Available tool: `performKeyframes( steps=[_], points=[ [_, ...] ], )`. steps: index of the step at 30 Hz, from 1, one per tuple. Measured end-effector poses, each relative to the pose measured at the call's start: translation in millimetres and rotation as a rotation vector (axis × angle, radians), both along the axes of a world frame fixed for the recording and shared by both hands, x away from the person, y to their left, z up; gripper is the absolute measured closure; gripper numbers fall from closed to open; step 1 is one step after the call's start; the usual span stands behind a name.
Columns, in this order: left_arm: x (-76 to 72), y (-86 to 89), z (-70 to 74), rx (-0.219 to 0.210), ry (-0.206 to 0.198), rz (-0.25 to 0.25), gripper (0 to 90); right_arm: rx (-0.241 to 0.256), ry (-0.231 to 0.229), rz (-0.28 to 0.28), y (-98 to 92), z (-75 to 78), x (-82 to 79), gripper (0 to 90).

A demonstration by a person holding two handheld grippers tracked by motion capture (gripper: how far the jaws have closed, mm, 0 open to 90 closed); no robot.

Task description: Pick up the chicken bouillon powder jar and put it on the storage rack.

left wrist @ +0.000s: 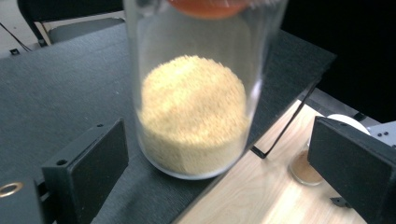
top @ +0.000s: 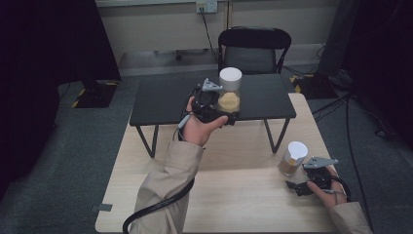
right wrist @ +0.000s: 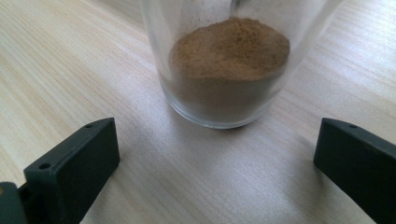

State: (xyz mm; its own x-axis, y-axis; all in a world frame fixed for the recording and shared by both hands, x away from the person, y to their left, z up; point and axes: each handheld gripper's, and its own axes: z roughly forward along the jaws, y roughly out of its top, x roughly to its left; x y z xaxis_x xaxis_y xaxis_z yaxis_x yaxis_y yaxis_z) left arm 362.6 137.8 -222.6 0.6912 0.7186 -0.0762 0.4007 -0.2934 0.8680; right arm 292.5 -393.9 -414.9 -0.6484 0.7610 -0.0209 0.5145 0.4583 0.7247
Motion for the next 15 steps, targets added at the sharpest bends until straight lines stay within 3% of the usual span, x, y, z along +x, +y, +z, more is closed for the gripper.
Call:
performKeyframes(
  steps=[7,15],
  points=[
    [-8.8,-2.4,-7.6,0.023,-0.013,-0.004,4.5,0.0,0.0,0.0,0.0,0.0,0.0,0.0],
    [-13.4,-1.4,-18.9,0.013,-0.006,-0.019,4.4,0.0,0.0,0.0,0.0,0.0,0.0,0.0]
  ],
)
